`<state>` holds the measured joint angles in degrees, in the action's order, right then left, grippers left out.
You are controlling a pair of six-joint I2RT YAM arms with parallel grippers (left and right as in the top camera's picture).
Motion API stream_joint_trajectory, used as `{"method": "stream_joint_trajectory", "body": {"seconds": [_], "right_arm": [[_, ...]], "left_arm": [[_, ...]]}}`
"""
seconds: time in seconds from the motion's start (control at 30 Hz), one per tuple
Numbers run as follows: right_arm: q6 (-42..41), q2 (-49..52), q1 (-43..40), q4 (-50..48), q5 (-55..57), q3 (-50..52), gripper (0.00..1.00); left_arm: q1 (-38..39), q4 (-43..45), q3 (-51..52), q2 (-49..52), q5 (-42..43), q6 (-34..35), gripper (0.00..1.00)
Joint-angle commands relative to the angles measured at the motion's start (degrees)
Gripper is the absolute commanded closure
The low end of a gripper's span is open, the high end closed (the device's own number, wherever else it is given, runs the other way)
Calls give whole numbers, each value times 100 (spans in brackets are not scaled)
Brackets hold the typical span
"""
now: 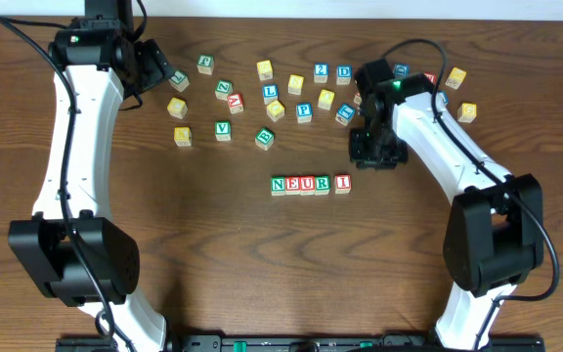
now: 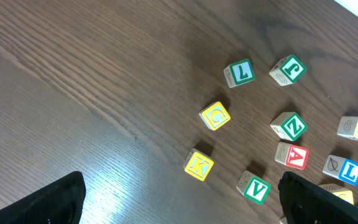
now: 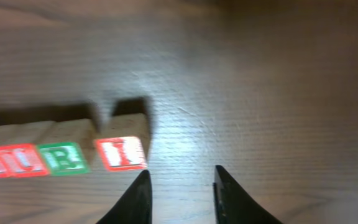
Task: Spell out NEURIPS
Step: 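Push the I block left against the R block with the right gripper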
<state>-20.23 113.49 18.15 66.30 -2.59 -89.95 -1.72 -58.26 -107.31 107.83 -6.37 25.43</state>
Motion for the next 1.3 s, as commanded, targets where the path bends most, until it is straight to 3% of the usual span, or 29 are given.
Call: {"method": "stream_joint_trajectory", "body": {"seconds": [0.0, 0.5, 1.27], "right_arm": [[-76, -87, -59, -144, 50, 433, 76], [-138, -87, 109, -1318, -103, 1298, 78], [-205, -87, 369, -1488, -426, 1331, 78]], "left_arm": [[-9, -17, 22, 52, -74, -33, 2], [-9, -17, 22, 52, -76, -33, 2], [-9, -17, 22, 52, -76, -33, 2]]}}
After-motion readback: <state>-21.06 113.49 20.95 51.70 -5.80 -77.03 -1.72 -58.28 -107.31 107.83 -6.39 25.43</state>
